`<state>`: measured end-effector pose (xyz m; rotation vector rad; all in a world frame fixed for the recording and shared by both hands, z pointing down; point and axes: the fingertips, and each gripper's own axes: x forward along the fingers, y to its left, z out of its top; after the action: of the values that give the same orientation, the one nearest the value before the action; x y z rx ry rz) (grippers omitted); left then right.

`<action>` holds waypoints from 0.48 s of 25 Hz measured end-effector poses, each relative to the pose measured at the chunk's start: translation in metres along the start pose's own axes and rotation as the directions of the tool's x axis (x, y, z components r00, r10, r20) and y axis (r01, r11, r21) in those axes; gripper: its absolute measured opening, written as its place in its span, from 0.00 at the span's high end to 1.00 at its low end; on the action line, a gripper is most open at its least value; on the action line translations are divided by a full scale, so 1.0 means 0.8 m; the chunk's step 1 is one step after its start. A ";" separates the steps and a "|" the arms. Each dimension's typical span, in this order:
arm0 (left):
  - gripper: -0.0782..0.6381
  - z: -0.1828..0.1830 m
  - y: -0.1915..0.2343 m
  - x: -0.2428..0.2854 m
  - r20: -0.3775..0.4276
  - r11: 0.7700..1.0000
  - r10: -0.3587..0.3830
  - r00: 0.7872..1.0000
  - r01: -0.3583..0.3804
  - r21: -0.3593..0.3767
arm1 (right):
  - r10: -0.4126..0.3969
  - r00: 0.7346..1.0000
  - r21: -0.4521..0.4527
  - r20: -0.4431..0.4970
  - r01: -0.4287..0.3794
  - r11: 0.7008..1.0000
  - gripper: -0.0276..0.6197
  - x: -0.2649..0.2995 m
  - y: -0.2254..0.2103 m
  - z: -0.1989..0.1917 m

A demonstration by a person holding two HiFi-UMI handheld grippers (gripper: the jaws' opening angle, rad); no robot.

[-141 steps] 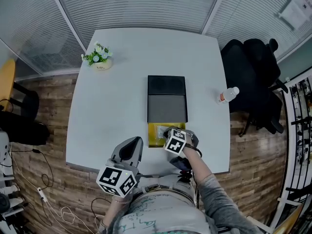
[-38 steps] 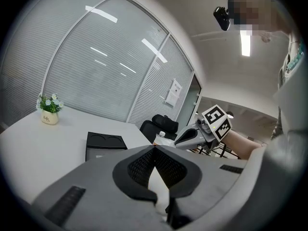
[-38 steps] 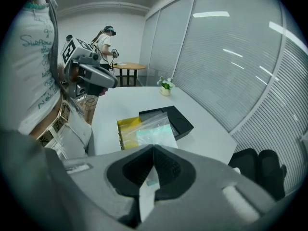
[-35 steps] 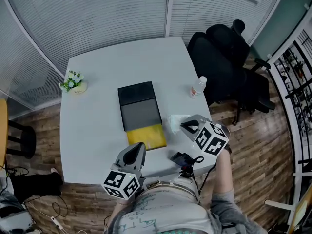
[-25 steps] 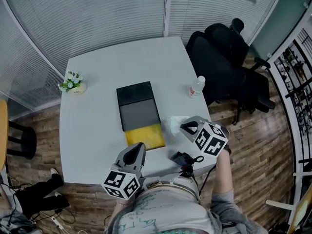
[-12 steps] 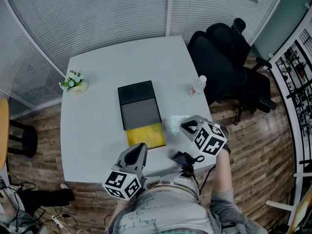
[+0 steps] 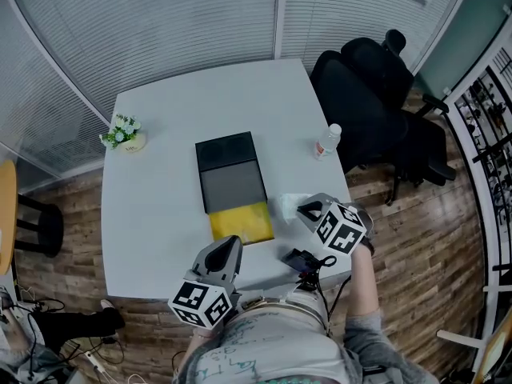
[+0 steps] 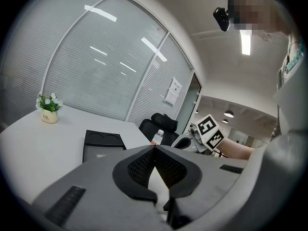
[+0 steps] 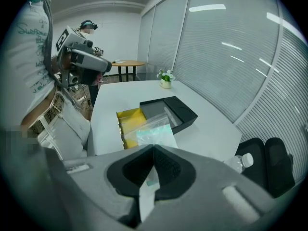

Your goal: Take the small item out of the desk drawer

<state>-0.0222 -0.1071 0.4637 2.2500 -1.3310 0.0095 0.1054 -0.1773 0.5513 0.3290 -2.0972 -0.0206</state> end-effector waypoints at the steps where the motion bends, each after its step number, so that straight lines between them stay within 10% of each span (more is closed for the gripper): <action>1: 0.89 0.000 0.000 0.001 -0.002 1.000 0.001 1.000 -0.001 -0.001 | 0.003 1.000 0.003 -0.008 -0.003 1.000 0.95 0.005 0.000 -0.005; 12: 0.89 -0.005 0.004 -0.004 -0.004 1.000 0.022 1.000 -0.022 -0.013 | 0.038 0.996 0.031 -0.078 -0.036 0.999 0.95 0.085 0.010 -0.065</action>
<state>-0.0259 -0.1041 0.4675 2.2232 -1.3503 0.0133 0.1141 -0.1799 0.6371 0.3037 -2.0266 0.0444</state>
